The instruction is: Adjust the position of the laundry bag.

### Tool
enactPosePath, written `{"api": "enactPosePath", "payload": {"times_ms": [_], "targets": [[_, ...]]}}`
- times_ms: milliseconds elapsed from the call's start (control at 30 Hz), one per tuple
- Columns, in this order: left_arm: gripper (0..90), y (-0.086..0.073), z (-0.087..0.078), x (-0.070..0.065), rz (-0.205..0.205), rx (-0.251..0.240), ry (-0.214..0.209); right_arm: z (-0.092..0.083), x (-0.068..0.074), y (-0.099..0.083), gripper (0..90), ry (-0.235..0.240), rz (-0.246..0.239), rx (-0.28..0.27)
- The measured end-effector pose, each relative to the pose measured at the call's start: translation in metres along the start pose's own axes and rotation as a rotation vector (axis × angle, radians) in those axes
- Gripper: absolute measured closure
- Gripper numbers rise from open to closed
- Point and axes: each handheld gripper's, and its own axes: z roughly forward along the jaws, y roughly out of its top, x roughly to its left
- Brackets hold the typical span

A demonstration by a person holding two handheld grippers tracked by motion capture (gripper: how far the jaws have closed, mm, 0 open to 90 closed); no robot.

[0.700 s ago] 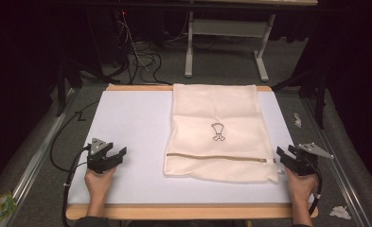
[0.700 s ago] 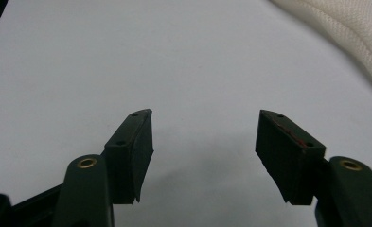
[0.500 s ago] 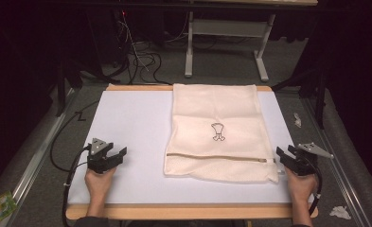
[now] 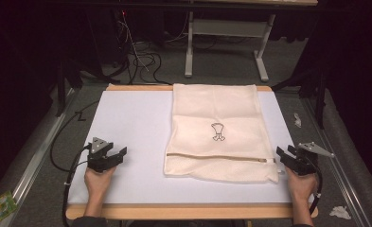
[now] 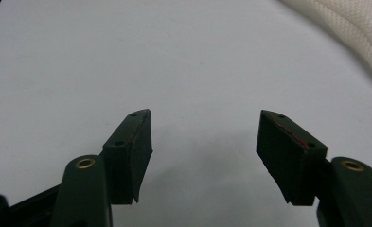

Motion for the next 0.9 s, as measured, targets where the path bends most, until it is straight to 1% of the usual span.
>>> {"api": "enactPosePath", "payload": {"times_ms": [67, 200, 300, 400, 633, 767, 900], "targets": [[36.3, 0.000, 0.000, 0.000, -0.001, -0.003, 0.002, 0.000, 0.000, 0.000, 49.9, 0.000, -0.006, -0.006], [36.6, 0.000, 0.000, 0.000, -0.008, -0.009, 0.001, -0.001, 0.001, 0.000, 50.7, -0.005, 0.002, -0.008], [37.4, 0.001, -0.001, -0.002, -0.016, -0.008, -0.013, -0.002, 0.000, 0.000, 50.9, -0.002, 0.008, -0.015], [37.5, 0.003, -0.001, -0.005, -0.015, -0.002, -0.020, -0.002, -0.002, 0.000, 50.8, 0.003, 0.022, -0.020], [37.9, 0.014, -0.002, -0.014, -0.002, -0.002, -0.041, -0.005, -0.002, 0.002, 51.7, 0.013, 0.037, -0.001], [38.0, 0.017, -0.003, -0.018, -0.010, -0.011, -0.058, -0.007, -0.001, 0.003, 50.2, 0.021, 0.031, 0.010], [38.8, 0.019, -0.002, -0.022, -0.010, -0.005, -0.081, -0.011, -0.001, 0.005, 49.0, 0.025, 0.022, 0.005]]}}
